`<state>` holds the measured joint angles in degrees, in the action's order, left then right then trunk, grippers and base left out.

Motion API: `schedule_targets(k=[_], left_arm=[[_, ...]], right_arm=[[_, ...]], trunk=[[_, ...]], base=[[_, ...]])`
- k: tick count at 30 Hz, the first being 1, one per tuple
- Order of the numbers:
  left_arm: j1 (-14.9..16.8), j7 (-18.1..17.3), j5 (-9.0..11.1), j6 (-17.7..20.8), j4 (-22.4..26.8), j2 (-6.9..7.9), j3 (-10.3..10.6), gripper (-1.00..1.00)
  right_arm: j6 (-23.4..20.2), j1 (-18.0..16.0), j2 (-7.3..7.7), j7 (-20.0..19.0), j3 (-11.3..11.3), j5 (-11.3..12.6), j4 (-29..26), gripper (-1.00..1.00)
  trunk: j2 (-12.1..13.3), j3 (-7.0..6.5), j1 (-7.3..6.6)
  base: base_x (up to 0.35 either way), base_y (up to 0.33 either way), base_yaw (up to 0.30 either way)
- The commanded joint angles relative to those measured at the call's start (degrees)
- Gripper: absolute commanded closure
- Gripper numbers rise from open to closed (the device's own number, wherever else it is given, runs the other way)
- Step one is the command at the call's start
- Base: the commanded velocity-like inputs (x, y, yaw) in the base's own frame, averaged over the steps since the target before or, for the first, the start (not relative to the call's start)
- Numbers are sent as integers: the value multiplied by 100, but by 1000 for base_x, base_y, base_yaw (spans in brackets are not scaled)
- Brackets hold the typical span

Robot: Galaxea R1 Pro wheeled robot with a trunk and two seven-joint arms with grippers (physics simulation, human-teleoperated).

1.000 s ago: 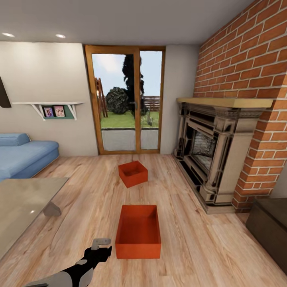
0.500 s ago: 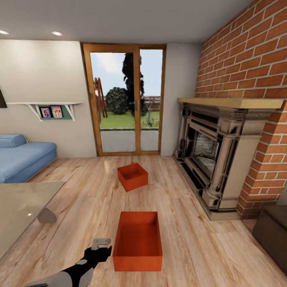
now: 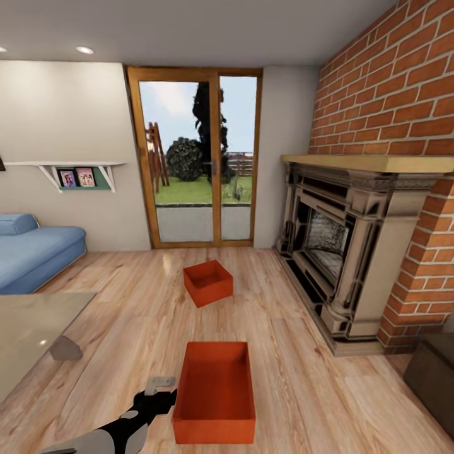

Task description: Move the two storage containers from the living room to the garage. In the garage, place one container on the floor and stack the other container on top of it (either order is fine).

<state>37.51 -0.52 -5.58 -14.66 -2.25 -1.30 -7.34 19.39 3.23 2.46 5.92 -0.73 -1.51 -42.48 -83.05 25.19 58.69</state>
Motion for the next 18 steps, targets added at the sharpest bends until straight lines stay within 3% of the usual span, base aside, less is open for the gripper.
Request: schedule_targets(k=[1,14,18], left_arm=[[11,-1,-57,-39,-25,2,-51,-100],[11,-8,-48,-57,-26,5,-62,-100],[11,-2,-48,-44,-27,0,-53,-100]], right_arm=[[4,2,1,23,3,-16,-6,-100],[4,2,3,23,3,-16,-6,-100],[3,2,1,23,3,-16,-6,-100]], trunk=[[-3,5,4],[-3,5,4],[-3,5,4]], base=[[316,-122,0],[62,-20,0],[231,0,0]])
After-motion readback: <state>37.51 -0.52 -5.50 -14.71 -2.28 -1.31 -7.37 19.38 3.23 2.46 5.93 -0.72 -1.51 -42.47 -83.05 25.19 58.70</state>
